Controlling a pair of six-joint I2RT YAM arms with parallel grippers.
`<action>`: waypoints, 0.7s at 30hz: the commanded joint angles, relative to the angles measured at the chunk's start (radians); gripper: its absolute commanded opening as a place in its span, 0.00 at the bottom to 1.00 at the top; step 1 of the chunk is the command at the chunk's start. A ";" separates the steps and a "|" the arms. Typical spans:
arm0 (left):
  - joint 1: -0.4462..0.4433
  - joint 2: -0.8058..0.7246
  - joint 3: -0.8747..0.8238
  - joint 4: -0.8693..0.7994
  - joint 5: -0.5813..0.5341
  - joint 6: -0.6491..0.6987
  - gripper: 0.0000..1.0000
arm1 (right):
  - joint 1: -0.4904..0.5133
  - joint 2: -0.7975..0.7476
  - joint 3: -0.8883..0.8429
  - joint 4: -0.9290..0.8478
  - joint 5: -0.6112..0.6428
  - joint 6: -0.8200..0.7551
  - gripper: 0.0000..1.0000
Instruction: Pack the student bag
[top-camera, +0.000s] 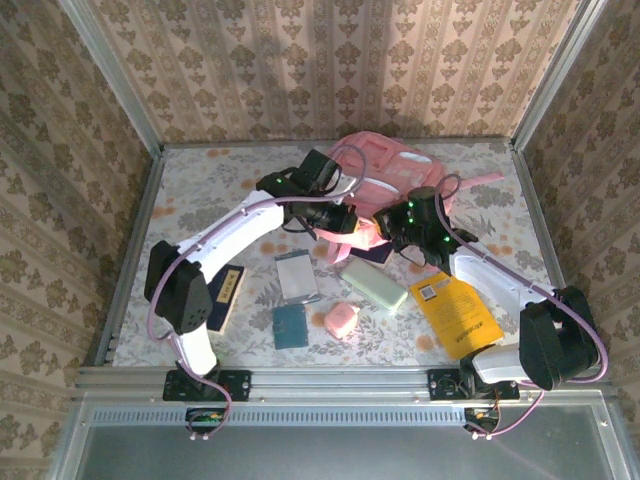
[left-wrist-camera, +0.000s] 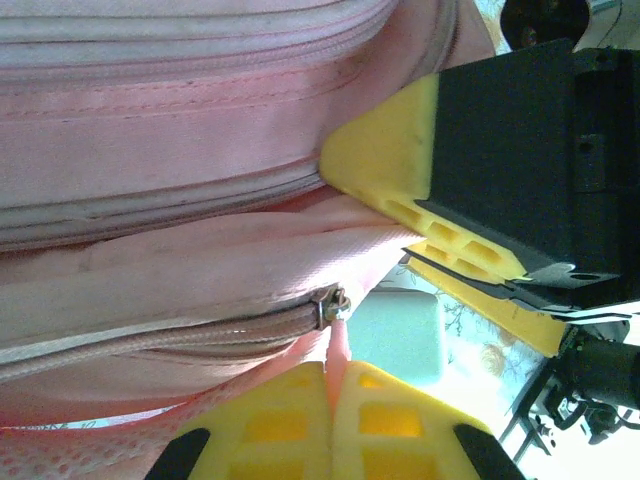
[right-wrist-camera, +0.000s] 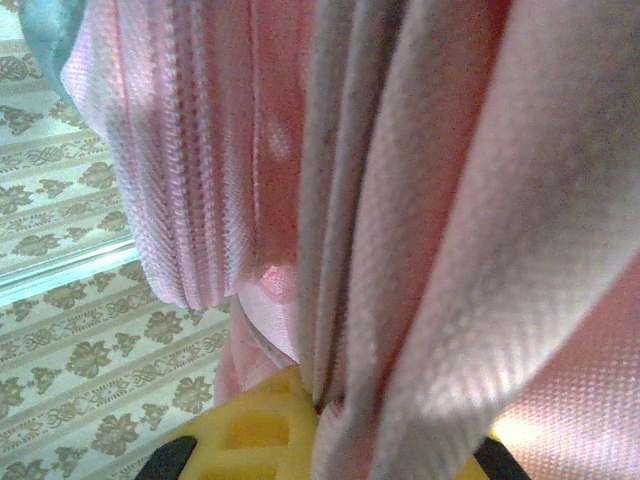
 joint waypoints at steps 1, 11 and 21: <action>0.049 -0.052 -0.011 -0.047 -0.045 0.017 0.00 | -0.029 -0.023 0.030 -0.050 0.032 -0.074 0.00; 0.108 -0.086 -0.102 -0.036 -0.104 0.006 0.00 | -0.039 -0.034 0.044 -0.083 0.022 -0.116 0.00; 0.182 -0.109 -0.199 0.020 -0.105 -0.006 0.00 | -0.068 -0.049 0.069 -0.114 -0.010 -0.161 0.00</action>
